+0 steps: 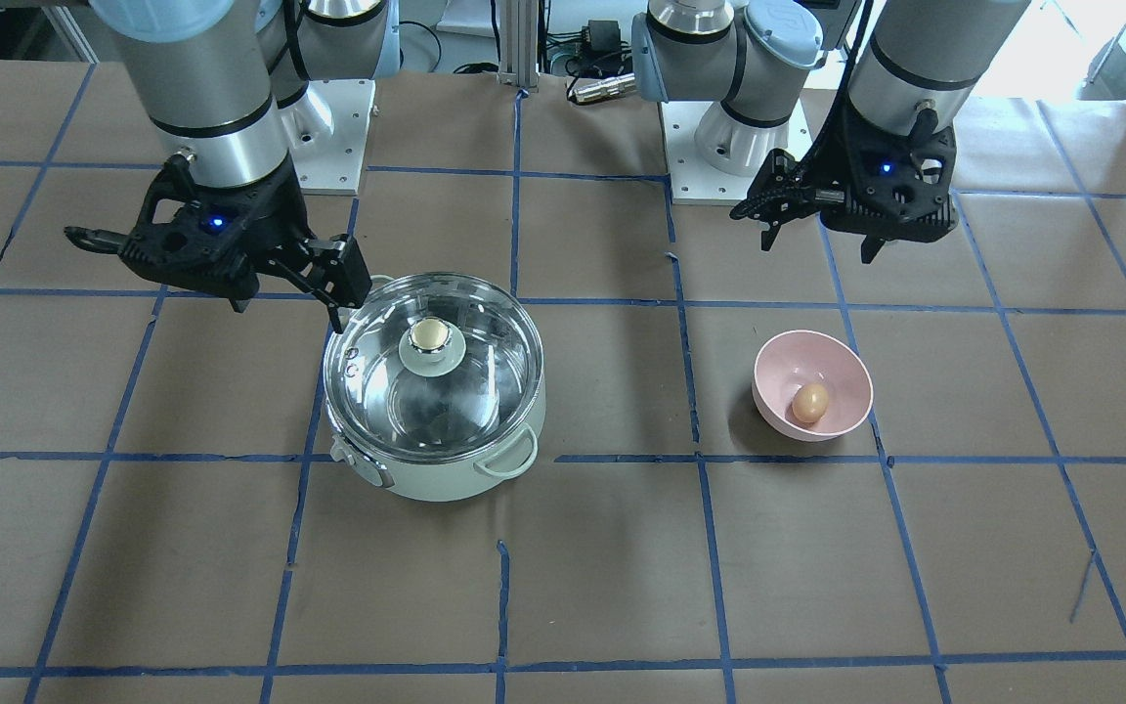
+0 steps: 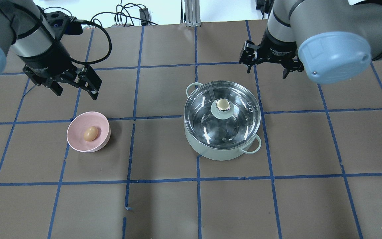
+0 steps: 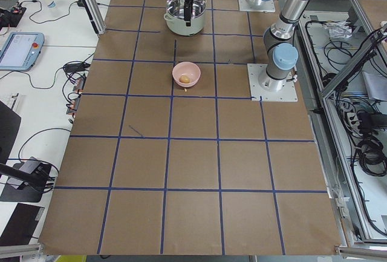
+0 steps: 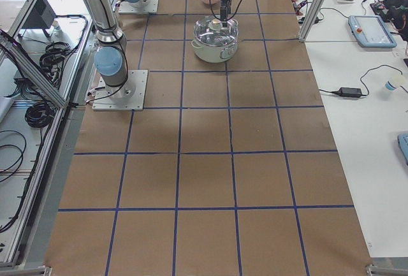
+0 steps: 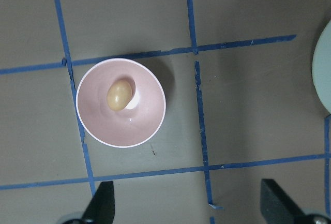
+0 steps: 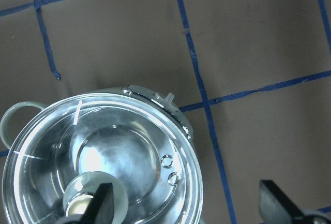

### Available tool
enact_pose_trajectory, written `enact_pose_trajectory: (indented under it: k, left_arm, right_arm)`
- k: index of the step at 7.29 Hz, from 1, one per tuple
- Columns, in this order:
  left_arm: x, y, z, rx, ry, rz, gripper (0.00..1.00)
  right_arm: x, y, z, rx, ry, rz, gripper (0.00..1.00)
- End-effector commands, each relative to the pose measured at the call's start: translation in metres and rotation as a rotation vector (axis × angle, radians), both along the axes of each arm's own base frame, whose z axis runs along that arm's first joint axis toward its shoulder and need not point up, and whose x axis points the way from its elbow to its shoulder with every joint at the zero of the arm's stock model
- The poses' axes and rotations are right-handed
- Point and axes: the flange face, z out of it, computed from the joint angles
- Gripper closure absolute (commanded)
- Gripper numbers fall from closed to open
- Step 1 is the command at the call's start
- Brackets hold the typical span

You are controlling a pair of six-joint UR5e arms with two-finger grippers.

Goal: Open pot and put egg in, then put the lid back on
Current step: 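Lower right gripper onto lid knob while left gripper descends toward pink bowl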

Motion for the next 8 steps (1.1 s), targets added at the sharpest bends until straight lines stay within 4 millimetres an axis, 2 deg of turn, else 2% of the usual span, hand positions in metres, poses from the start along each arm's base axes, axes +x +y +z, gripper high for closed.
enact_pose_trajectory:
  k: [1,2,3,4,5,6,7,8]
  left_arm:
    - [0.044,-0.015,-0.033,0.032,0.015,-0.062,0.00]
    - [0.061,-0.026,-0.047,0.049,0.023,-0.101,0.00]
    - [0.066,-0.035,-0.056,0.031,0.011,-0.142,0.01]
    - [0.070,-0.040,-0.063,-0.024,-0.007,-0.135,0.00]
    - [0.076,-0.033,-0.085,-0.016,-0.001,-0.115,0.00]
    - [0.092,-0.021,-0.120,0.019,0.022,-0.085,0.02]
    - [0.106,-0.011,-0.145,0.010,0.047,-0.089,0.02]
    - [0.104,-0.007,-0.154,-0.010,0.049,-0.133,0.01]
  right_arm:
    - [0.051,0.017,-0.023,0.044,-0.026,-0.018,0.02]
    - [0.071,0.024,-0.034,0.038,-0.030,-0.015,0.02]
    - [0.078,0.033,-0.055,0.042,-0.030,-0.020,0.03]
    - [0.076,0.038,-0.075,0.038,-0.031,-0.017,0.03]
    - [0.076,0.038,-0.082,0.023,-0.036,-0.016,0.03]
    - [0.077,0.036,-0.089,0.032,-0.033,-0.011,0.03]
    - [0.078,0.033,-0.097,0.046,-0.027,-0.014,0.06]
    - [0.078,0.032,-0.097,0.045,-0.027,-0.012,0.17]
